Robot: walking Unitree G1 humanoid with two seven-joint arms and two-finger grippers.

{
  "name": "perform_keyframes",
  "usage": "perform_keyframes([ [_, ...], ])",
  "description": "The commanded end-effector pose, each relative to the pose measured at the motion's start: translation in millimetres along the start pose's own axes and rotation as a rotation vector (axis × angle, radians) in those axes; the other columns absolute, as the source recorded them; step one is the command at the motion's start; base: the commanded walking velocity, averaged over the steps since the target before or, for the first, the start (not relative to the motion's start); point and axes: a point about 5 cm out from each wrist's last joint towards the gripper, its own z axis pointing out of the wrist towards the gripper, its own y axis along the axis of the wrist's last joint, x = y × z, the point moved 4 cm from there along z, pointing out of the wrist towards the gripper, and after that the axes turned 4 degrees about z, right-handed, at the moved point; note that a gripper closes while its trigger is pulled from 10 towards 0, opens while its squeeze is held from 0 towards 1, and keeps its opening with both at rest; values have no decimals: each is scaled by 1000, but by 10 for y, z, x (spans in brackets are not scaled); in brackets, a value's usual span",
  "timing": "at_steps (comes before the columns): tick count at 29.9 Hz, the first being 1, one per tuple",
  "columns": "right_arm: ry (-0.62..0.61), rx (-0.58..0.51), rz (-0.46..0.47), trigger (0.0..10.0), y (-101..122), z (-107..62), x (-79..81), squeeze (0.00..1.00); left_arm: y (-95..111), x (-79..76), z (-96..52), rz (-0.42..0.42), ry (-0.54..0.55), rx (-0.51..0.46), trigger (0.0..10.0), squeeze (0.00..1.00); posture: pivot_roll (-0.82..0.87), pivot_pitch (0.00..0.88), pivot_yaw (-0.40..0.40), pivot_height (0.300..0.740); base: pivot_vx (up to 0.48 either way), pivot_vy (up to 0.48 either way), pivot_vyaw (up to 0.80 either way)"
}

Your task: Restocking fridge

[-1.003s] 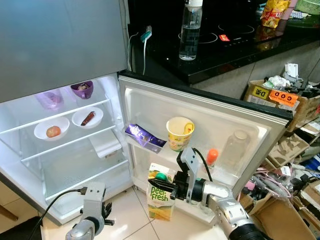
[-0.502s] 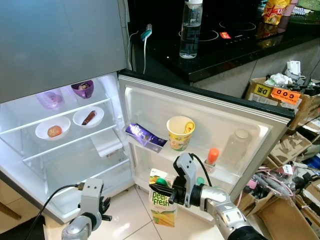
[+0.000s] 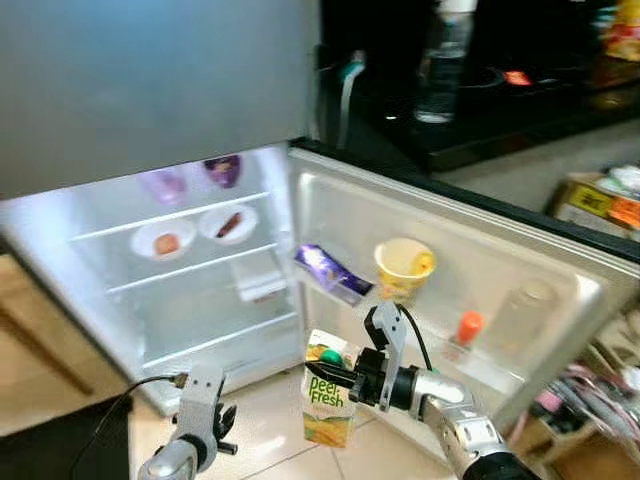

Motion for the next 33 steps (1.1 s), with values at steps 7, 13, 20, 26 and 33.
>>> perform_keyframes([
  [7,-31,-38,4,10000,45,-73,-60,0,-61,-102,8,6,-33,24,10000,0,-36,13,1,730,0,0,201],
  [13,-38,-44,3,10000,55,-83,-71,0,-51,-143,24,9,-45,22,10000,0,-38,11,1,730,0,0,775],
  [20,-77,-27,-12,10000,24,-87,-111,0,-41,-193,39,14,-61,18,10000,0,-40,13,2,730,0,0,460],
  [26,-115,-27,-25,10000,27,-105,-164,0,-31,-216,46,14,-70,12,10000,0,-42,11,-1,730,0,0,0],
  [33,-82,-37,-35,10000,54,-133,-134,0,-18,-220,50,17,-72,6,10000,0,-41,5,-2,730,0,0,343],
])
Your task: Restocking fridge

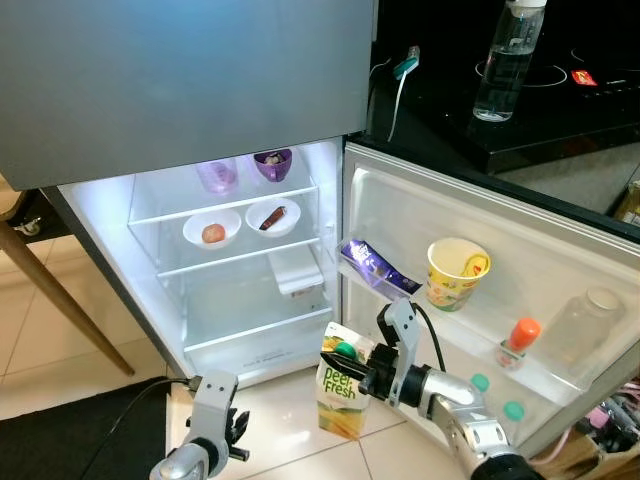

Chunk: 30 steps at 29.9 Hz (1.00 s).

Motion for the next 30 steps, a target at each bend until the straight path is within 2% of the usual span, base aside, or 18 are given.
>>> perform_keyframes([
  [1,25,-30,-22,10000,81,26,36,0,-32,-27,-7,6,-10,9,10000,0,-41,5,-2,730,0,0,800],
  [5,6,-36,-22,10000,93,24,9,0,-19,-31,0,9,-12,6,10000,0,-43,0,-3,730,0,0,800],
  [8,-48,-35,-19,10000,91,30,-62,0,-12,-54,11,10,-19,5,10000,0,-44,0,-5,730,0,0,0],
  [16,-69,-39,-34,10000,105,20,-95,0,-26,-90,15,9,-28,8,10000,0,-45,4,-4,730,0,0,0],
  [22,-168,4,-51,10000,62,16,-218,0,-21,-92,17,8,-29,6,10000,0,-44,7,-4,730,0,0,0],
  [30,-210,16,-52,10000,52,-20,-283,0,-2,-101,24,3,-37,-3,10000,0,-46,11,-3,730,0,0,0],
])
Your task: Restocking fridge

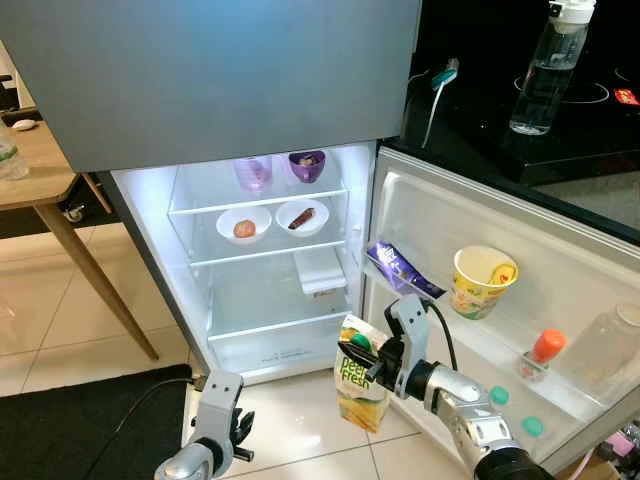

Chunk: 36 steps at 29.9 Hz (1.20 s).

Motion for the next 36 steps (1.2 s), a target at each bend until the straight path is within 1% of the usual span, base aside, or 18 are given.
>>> perform_keyframes([
  [1,-6,-5,-28,10000,50,21,-16,0,-14,-52,7,-2,-15,-1,10000,0,-46,11,-3,730,0,0,0],
  [3,-73,30,-43,10000,1,-6,-122,0,51,-60,17,-31,-46,-31,10000,0,-46,12,-5,730,0,0,0],
  [4,-73,30,-43,10000,1,-6,-122,0,51,-60,17,-31,-46,-31,10000,0,-46,12,-5,730,0,0,0],
  [5,-103,46,-38,10000,-25,-22,-175,0,97,-47,20,-43,-60,-51,10000,0,-46,12,-5,730,0,0,0],
  [6,-103,46,-38,10000,-25,-22,-175,0,97,-47,20,-43,-60,-51,10000,0,-46,12,-5,730,0,0,0],
  [7,-127,52,-34,10000,-36,-39,-218,0,149,-24,21,-50,-72,-72,10000,0,-46,12,-5,730,0,0,0],
  [9,-160,56,-29,10000,-37,-52,-279,0,227,14,24,-49,-85,-97,10000,0,-43,13,-6,730,0,0,0],
  [12,-186,58,-28,10000,-29,-52,-318,0,258,24,27,-41,-93,-105,10000,0,-42,12,-2,730,0,0,0],
  [14,-207,61,-28,10000,-25,-47,-343,0,270,9,30,-31,-109,-106,10000,0,-42,14,0,721,0,0,0],
  [18,-208,55,-23,10000,-13,-33,-336,0,265,-37,36,-16,-135,-102,10000,0,-43,15,0,706,0,0,0],
  [27,-204,50,-19,10000,-18,-15,-319,0,223,-106,34,-16,-163,-94,10000,0,-44,16,2,686,0,0,0],
  [29,-198,45,-18,10000,-9,-2,-313,0,197,-130,29,-20,-174,-89,10000,0,-43,16,2,676,0,0,0],
  [34,-174,14,-16,10000,33,22,-272,0,185,-140,24,-21,-182,-86,10000,0,-41,17,3,656,0,0,0],
  [36,-137,-5,-6,10000,45,32,-212,0,182,-141,22,-19,-184,-85,10000,0,-41,16,4,656,0,0,0],
])
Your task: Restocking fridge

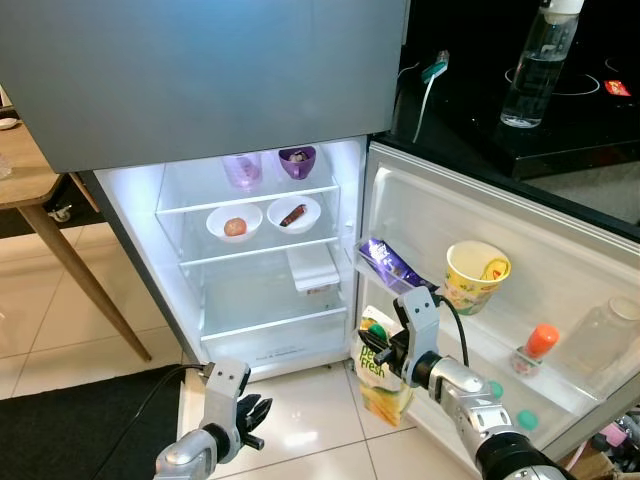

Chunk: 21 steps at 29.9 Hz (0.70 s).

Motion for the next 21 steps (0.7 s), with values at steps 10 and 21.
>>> perform_keyframes([
  [10,51,-14,3,10000,21,30,100,0,-40,-38,-9,6,-18,8,10000,0,-42,11,5,636,0,0,0],
  [21,81,-62,18,10000,90,12,122,0,-18,-41,0,8,-23,2,10000,0,-43,14,9,616,0,0,0],
])
